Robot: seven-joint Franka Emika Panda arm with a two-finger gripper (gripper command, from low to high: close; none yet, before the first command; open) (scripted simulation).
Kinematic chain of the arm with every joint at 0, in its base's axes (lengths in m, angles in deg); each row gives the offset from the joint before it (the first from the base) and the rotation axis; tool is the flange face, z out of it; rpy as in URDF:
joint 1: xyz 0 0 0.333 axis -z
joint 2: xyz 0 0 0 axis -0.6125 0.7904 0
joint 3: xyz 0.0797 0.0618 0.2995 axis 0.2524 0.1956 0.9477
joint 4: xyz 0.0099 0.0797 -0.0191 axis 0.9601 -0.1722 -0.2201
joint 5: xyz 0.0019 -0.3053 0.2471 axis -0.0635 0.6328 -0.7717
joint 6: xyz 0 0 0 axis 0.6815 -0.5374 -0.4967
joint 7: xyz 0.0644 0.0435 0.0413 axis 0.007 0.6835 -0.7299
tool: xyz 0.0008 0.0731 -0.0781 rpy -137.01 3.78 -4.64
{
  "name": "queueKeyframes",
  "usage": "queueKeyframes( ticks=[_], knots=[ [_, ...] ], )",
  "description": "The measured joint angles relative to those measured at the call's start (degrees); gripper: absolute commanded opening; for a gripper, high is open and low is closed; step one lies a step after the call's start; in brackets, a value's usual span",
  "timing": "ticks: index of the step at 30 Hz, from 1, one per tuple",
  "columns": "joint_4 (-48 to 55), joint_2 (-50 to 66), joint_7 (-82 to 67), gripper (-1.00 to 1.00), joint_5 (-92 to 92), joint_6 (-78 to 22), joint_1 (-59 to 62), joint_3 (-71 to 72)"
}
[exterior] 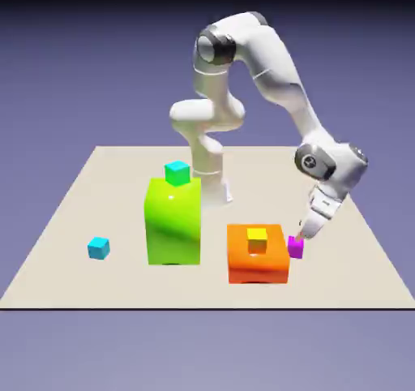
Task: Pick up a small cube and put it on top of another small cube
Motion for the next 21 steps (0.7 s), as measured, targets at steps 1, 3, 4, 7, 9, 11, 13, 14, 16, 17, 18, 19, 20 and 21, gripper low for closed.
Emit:
queueKeyframes(
  ticks=[1, 3, 4, 7, 9, 11, 13, 14, 16, 17, 18, 19, 20, 21],
  knots=[
    [0.00, 0.00, 0.00, 0.00, 0.00, 0.00, 0.00, 0.00],
    [-1.05, 4.15, 2.85, 0.00, 4.49, 4.07, -0.97, -3.17],
    [-1.57, 6.22, 4.27, 0.00, 6.74, 6.11, -1.46, -4.76],
    [-1.77, 7.00, 4.75, -1.00, 7.47, 6.88, -1.64, -5.36],
    [-0.72, 2.86, 1.86, -1.00, 2.89, 2.80, -0.67, -2.18],
    [-0.58, -0.70, 0.60, -1.00, 1.35, 1.34, -0.53, 0.50],
    [-2.11, -4.74, 2.15, -1.00, 1.96, 1.41, -0.35, -1.42],
    [-2.87, -6.82, 2.90, -1.00, 2.13, 1.30, -0.20, -2.50],
    [-4.37, -10.97, 4.39, -1.00, 2.45, 1.09, 0.10, -4.65],
    [-5.08, -13.05, 5.08, -1.00, 2.40, 0.78, 0.33, -5.86],
    [-5.55, -15.12, 5.45, -1.00, 1.30, -0.50, 0.95, -7.67],
    [-6.03, -17.20, 5.83, -1.00, 0.19, -1.79, 1.56, -9.49],
    [-6.50, -19.27, 6.20, -1.00, -0.92, -3.08, 2.50, -11.31],
    [-6.97, -21.33, 6.58, -1.00, -2.03, -4.37, 4.07, -13.14]
  ],
)
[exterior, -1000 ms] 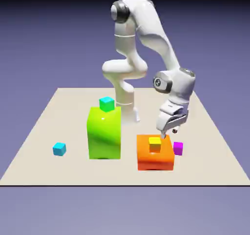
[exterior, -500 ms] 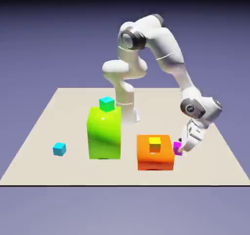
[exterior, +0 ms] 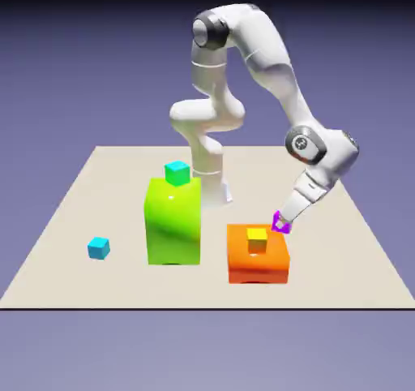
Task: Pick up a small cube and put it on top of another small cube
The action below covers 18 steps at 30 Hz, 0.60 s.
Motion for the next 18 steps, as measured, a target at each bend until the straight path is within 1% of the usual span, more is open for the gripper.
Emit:
queueKeyframes(
  ticks=[2, 16, 18],
  knots=[
    [-0.90, -4.15, 0.70, -1.00, -2.37, -2.72, 0.23, -3.71],
    [-5.64, -32.30, 3.50, -1.00, -24.97, -27.24, 11.87, -32.79],
    [-5.43, -33.38, 3.08, -1.00, -27.62, -29.83, 13.01, -34.94]
  ],
)
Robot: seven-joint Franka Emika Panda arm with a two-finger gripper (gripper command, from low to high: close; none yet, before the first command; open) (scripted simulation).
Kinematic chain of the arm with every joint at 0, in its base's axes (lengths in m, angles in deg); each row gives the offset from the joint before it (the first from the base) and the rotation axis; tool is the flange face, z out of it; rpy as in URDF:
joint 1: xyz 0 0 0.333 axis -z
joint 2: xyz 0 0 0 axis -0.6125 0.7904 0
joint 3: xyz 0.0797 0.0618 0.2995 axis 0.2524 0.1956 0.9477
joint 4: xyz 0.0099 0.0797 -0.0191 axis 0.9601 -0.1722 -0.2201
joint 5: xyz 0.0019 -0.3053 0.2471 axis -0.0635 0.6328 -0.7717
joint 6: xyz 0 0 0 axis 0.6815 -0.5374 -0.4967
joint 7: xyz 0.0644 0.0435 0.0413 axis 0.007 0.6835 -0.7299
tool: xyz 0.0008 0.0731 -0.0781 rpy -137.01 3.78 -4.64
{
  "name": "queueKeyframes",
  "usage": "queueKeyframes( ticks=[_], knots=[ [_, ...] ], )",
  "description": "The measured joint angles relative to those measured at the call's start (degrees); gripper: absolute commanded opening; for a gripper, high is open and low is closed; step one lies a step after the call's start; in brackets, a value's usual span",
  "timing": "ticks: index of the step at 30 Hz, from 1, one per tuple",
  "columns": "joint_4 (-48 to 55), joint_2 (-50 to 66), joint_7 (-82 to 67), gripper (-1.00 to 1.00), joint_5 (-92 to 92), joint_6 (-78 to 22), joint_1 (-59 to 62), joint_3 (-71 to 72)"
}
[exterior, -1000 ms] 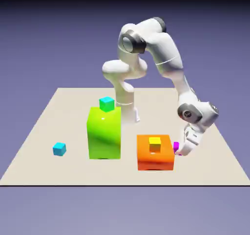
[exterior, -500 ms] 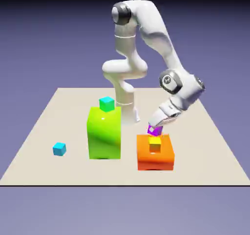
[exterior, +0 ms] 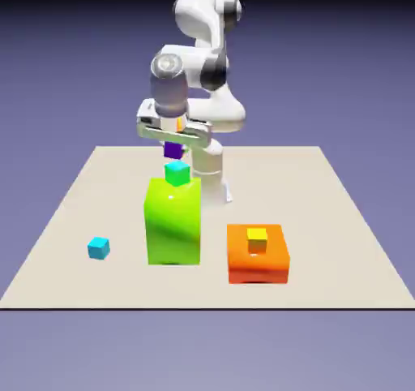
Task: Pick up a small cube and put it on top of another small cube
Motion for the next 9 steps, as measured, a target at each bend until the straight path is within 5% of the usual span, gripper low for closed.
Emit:
queueKeyframes(
  ticks=[6, 7, 9],
  knots=[
    [-10.37, -1.31, 0.15, -1.00, 0.71, 9.04, 0.47, -0.46],
    [-10.67, -1.35, 0.15, 1.00, 0.73, 9.30, 0.48, -0.47],
    [-10.67, -1.35, 0.16, 1.00, 0.86, 9.30, 0.48, -0.47]
  ],
)
